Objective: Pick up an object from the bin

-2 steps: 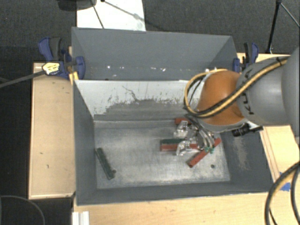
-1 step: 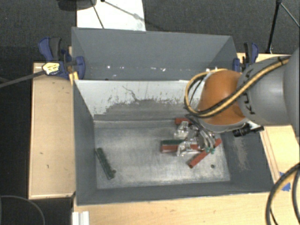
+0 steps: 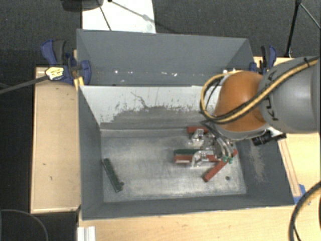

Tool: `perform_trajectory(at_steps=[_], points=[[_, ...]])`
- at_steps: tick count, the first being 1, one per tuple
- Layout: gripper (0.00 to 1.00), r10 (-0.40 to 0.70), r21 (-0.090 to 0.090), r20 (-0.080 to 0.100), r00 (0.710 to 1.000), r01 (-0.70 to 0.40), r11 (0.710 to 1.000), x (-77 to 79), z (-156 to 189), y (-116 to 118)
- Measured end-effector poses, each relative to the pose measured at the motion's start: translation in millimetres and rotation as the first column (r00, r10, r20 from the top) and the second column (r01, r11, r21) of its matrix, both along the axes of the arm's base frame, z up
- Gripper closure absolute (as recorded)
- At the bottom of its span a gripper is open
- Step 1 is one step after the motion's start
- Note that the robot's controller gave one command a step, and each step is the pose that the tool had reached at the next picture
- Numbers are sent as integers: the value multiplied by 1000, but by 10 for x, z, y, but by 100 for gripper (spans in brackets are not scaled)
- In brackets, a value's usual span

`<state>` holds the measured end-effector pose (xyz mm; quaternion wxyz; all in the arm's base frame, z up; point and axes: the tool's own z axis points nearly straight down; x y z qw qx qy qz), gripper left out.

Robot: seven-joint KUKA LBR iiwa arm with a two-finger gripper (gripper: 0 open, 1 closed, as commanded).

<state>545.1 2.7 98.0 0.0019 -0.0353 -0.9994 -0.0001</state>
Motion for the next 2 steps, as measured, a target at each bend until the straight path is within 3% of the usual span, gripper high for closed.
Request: perform_trajectory(at_steps=[2], points=[[100, -1, 0, 8, 1000, 1, 1000, 20, 333, 2]])
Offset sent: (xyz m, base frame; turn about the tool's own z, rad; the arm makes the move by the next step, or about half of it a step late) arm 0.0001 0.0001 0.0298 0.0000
